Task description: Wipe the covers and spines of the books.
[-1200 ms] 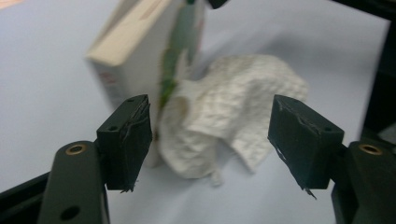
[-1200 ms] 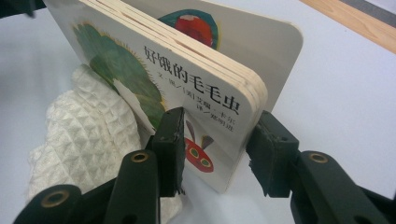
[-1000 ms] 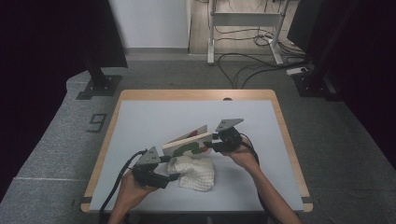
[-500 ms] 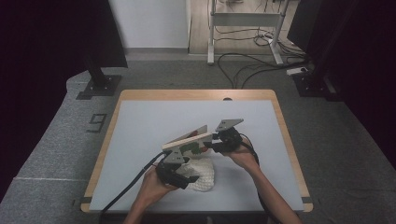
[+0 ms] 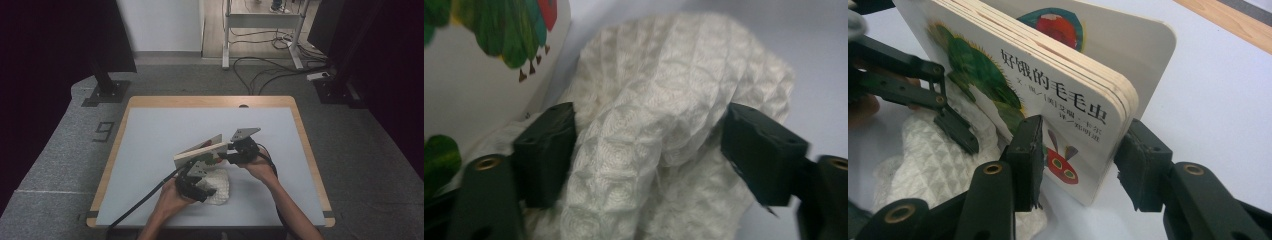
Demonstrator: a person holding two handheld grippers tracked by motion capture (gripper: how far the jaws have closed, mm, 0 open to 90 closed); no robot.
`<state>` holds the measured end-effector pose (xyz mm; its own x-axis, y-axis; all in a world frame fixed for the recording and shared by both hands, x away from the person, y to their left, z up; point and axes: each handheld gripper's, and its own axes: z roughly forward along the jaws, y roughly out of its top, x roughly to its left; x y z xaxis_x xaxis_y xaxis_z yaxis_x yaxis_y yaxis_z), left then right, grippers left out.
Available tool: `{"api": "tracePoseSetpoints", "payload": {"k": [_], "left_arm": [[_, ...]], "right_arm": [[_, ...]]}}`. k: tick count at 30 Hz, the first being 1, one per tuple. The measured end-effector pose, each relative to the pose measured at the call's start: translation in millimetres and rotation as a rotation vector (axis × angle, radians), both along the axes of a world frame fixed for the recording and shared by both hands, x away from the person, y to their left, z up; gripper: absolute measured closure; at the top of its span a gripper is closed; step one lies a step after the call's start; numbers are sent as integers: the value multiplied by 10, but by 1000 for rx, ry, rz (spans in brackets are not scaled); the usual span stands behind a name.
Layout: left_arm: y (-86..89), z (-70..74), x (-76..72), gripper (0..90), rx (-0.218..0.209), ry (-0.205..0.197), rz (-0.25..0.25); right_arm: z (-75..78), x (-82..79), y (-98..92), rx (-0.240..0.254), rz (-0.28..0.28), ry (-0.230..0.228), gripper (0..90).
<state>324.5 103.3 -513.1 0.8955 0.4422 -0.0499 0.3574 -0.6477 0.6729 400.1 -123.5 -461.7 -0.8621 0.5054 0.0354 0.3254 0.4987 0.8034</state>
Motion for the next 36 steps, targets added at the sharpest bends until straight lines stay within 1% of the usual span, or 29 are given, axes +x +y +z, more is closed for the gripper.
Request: {"api": "tracePoseSetpoints", "payload": {"k": [1,2,3,4,5,8,9,11,13,15,18,20,21,22,24,27,30,33,36], "left_arm": [[-2,-25,3,282,10,1,-2],[-1,-41,-3,314,17,-14,-1],[-1,-41,-3,349,17,-14,-1],[-4,-47,-24,376,31,-47,2],[-3,-41,-28,409,39,-54,5],[13,-22,-18,585,45,-56,30],[23,-14,-6,637,46,-51,33],[37,2,13,697,33,-28,34],[42,30,9,711,19,-6,31],[46,62,-12,714,2,1,25],[62,148,-53,714,-26,-7,21],[81,205,-61,713,-52,-9,24],[81,205,-61,713,-52,-9,24],[102,253,-63,713,-73,-10,27],[122,286,-68,712,-88,-7,27],[142,320,-94,711,-77,-13,30],[157,349,-131,709,-65,-7,28],[170,376,-164,707,-65,-9,27],[205,457,-229,705,-63,-14,33]], "right_arm": [[-1,0,0,0,0,0,544],[-2,0,0,1,-1,0,543],[-3,0,0,2,-2,0,542],[-4,-1,1,3,-2,0,541],[-5,-1,1,3,-2,0,541],[-5,-2,1,1,-2,-1,541],[-5,-2,0,2,-2,0,541],[-9,-2,-3,3,-1,-2,541],[-14,-4,-6,4,-1,2,541],[-16,-3,-6,4,-1,2,541],[-19,-1,-3,3,-1,3,537],[-20,-1,0,2,-1,1,536],[-20,-1,0,2,-1,1,536],[-22,-1,-2,4,-1,3,536],[-23,-3,-4,5,-1,3,536],[-25,-3,-4,8,-2,4,537],[-23,-5,-1,3,-2,3,536],[-22,-3,-2,2,-1,2,537],[-24,-4,-1,2,-1,-1,536]]}}
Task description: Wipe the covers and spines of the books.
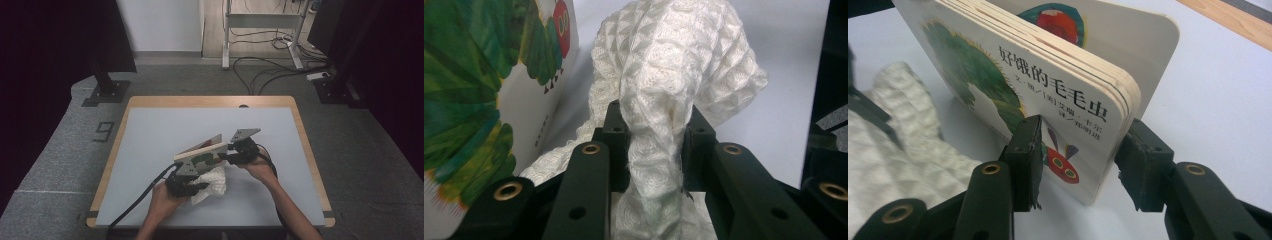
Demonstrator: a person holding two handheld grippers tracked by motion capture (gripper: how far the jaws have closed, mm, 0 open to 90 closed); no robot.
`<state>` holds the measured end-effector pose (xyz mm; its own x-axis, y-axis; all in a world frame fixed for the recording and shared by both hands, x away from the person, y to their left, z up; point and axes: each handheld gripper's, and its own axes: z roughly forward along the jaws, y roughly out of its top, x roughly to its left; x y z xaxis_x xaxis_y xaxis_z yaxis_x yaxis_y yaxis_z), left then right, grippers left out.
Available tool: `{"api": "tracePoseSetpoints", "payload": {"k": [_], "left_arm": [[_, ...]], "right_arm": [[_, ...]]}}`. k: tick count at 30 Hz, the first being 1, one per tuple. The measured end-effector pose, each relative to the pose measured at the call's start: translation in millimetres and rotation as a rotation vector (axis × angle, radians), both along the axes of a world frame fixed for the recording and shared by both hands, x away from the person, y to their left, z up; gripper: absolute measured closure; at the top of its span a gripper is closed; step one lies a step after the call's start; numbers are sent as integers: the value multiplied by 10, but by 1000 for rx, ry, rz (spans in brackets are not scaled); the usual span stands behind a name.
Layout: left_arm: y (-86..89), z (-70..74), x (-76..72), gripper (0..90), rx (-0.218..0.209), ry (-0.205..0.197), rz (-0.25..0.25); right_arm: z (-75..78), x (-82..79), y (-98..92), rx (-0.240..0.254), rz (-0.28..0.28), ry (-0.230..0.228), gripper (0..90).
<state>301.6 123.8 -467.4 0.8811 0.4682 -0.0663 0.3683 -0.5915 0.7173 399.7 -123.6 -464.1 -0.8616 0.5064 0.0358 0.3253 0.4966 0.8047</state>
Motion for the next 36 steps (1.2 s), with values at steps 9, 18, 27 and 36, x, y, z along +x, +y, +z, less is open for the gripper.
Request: {"api": "tracePoseSetpoints", "payload": {"k": [9,18,27,36], "left_arm": [[106,155,-113,699,10,-20,17],[258,229,-203,695,40,-35,60],[516,283,-277,691,51,-39,124],[766,320,-349,688,60,-35,175]], "right_arm": [[-5,-3,-5,6,0,2,536],[-12,-2,-11,8,2,3,536],[-46,-5,-15,0,2,14,537],[-39,-3,-9,5,-4,17,537]]}}
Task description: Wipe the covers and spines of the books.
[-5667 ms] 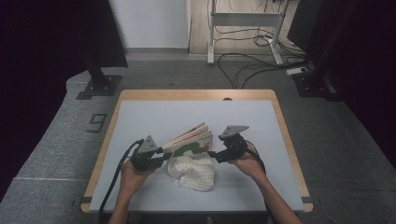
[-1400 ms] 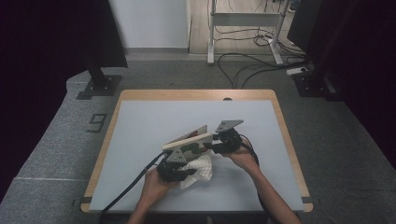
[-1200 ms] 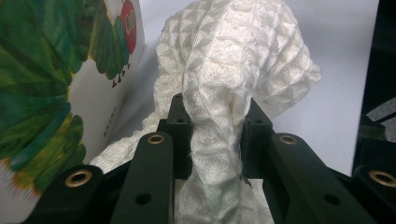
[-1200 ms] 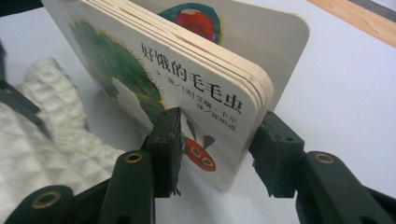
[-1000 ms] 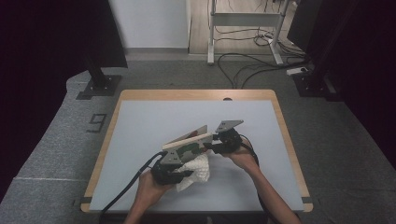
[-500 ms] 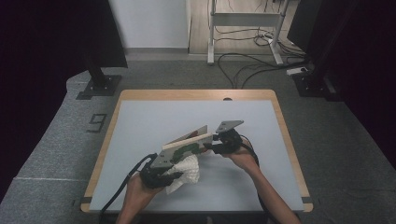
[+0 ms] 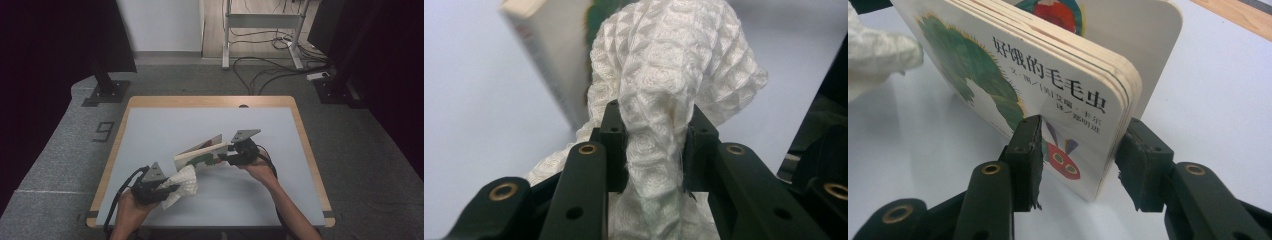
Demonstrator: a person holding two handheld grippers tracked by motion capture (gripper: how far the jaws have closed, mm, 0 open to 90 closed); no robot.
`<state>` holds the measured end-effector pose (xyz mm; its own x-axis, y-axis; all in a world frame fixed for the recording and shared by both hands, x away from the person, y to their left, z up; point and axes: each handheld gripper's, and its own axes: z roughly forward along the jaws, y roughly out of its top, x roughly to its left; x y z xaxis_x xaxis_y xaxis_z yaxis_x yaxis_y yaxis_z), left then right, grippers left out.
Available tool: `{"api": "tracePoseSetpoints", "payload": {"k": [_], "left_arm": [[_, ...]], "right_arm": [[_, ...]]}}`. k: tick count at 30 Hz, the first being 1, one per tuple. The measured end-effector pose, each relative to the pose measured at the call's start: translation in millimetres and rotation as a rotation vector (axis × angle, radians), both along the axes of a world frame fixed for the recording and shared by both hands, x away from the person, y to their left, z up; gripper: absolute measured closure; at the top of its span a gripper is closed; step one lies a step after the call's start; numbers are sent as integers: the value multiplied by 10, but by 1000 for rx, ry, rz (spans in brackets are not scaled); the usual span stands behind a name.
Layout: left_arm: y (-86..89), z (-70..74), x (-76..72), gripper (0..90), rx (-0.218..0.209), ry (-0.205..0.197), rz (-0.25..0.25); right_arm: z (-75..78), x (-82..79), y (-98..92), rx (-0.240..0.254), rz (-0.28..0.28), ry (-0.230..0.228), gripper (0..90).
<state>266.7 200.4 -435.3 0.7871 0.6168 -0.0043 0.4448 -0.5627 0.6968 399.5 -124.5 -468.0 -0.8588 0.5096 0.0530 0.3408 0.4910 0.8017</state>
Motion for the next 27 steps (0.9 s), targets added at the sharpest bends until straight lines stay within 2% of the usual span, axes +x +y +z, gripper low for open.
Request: {"api": "tracePoseSetpoints", "payload": {"k": [6,14,16,21,23,27], "left_arm": [[221,24,-27,686,-3,-2,54],[462,81,-21,684,21,-20,129],[504,72,13,683,32,-21,148],[584,-17,166,683,27,-8,186],[585,-39,197,683,25,-5,186],[517,-199,342,683,30,22,172]], "right_arm": [[8,3,6,0,-4,2,537],[15,5,-1,4,-2,4,538],[17,4,-1,5,-3,4,538],[26,1,-4,7,-1,5,538],[29,0,-6,9,-2,6,538],[49,-1,-11,14,-1,1,537]]}}
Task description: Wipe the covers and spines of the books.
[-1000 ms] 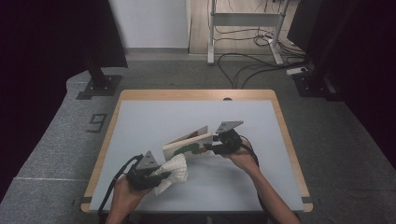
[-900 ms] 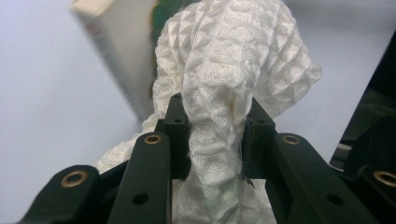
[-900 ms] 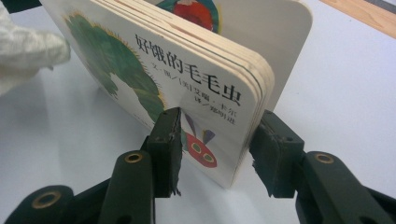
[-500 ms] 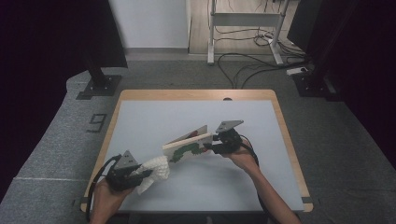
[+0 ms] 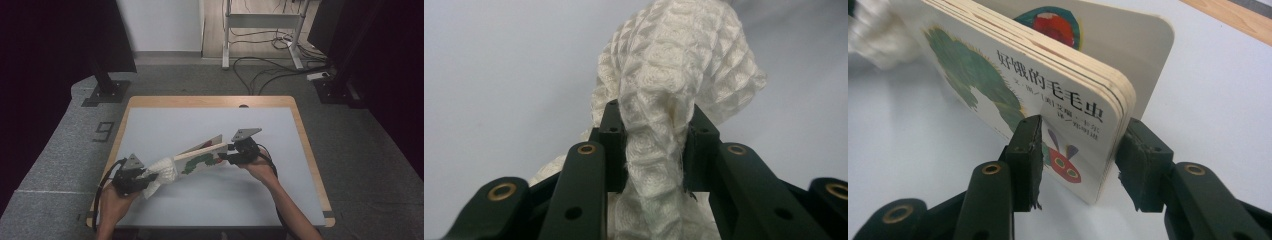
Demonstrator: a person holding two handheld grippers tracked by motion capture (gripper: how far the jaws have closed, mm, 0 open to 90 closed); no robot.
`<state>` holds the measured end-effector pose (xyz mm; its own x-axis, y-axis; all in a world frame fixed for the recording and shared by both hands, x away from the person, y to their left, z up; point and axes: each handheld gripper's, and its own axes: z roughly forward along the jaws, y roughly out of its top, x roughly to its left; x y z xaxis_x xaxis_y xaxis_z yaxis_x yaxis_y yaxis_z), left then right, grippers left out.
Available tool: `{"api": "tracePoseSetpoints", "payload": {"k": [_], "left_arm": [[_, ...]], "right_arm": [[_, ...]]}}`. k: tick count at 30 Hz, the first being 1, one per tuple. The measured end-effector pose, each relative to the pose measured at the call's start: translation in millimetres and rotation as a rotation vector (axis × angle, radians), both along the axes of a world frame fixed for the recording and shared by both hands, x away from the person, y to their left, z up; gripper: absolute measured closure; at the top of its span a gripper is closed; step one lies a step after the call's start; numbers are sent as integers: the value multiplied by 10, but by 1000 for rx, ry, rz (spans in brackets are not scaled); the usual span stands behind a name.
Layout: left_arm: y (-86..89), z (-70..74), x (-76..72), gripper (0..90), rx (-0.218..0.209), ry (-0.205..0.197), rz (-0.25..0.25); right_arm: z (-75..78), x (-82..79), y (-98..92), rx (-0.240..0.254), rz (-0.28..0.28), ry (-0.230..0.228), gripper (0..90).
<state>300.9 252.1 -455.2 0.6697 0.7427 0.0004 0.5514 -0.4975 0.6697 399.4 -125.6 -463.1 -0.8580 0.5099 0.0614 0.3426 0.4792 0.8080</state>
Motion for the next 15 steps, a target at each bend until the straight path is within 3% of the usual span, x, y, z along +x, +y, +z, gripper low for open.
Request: {"api": "tracePoseSetpoints", "payload": {"k": [3,10,15], "left_arm": [[-48,-95,74,683,13,21,1],[-175,-287,192,685,88,63,4],[-291,-399,250,686,93,80,-20]], "right_arm": [[17,-2,-3,5,0,-1,538],[31,-9,-8,11,-3,-5,539],[30,-10,-5,12,-9,-6,541]]}}
